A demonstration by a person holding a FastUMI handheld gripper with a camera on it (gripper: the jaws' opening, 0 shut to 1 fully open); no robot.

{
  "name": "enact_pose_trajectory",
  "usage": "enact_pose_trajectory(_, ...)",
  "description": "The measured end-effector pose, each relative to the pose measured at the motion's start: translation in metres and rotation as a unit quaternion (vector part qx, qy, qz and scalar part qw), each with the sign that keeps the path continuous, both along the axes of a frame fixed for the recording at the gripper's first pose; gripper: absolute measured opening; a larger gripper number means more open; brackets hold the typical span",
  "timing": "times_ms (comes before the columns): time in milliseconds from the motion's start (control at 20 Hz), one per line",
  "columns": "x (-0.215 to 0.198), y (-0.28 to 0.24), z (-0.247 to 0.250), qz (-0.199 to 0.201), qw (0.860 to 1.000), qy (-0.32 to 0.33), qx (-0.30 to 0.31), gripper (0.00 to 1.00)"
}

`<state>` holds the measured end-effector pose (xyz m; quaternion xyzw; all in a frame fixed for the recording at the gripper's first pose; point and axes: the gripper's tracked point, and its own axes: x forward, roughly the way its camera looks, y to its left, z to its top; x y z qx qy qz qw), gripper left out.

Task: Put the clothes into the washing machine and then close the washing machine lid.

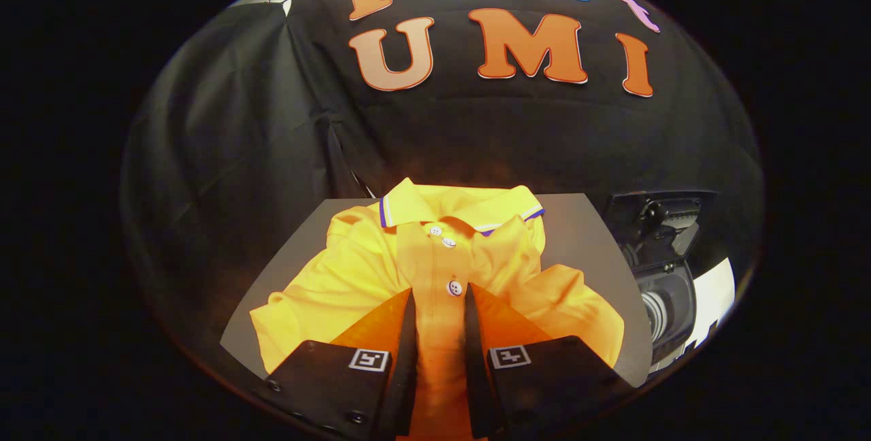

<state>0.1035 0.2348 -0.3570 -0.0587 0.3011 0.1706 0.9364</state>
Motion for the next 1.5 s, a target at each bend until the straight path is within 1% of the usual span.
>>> enact_pose_trajectory(100,0.001,-0.001,0.001,-0.009,1.000,0.008,0.023,0.27)
enact_pose_trajectory(150,0.002,-0.002,0.003,-0.014,0.999,0.005,0.028,0.25)
enact_pose_trajectory(250,0.001,-0.005,0.008,-0.012,1.000,0.001,0.012,0.17)
enact_pose_trajectory(300,-0.001,-0.005,0.012,-0.009,1.000,-0.004,0.002,0.17)
enact_pose_trajectory(350,0.002,-0.006,0.019,-0.015,1.000,-0.020,0.003,0.14)
enact_pose_trajectory(400,0.000,-0.013,0.025,-0.016,1.000,-0.020,-0.001,0.11)
enact_pose_trajectory(500,0.001,-0.019,0.039,-0.020,0.999,-0.023,0.011,0.10)
enact_pose_trajectory(800,0.009,-0.062,0.097,-0.028,0.998,-0.050,0.040,0.10)
enact_pose_trajectory(950,0.015,-0.092,0.127,-0.033,0.996,-0.069,0.048,0.10)
enact_pose_trajectory(1100,0.026,-0.135,0.152,-0.046,0.994,-0.087,0.049,0.10)
enact_pose_trajectory(1250,0.037,-0.188,0.166,-0.065,0.992,-0.099,0.039,0.10)
enact_pose_trajectory(1500,0.059,-0.273,0.166,-0.098,0.990,-0.099,0.036,0.10)
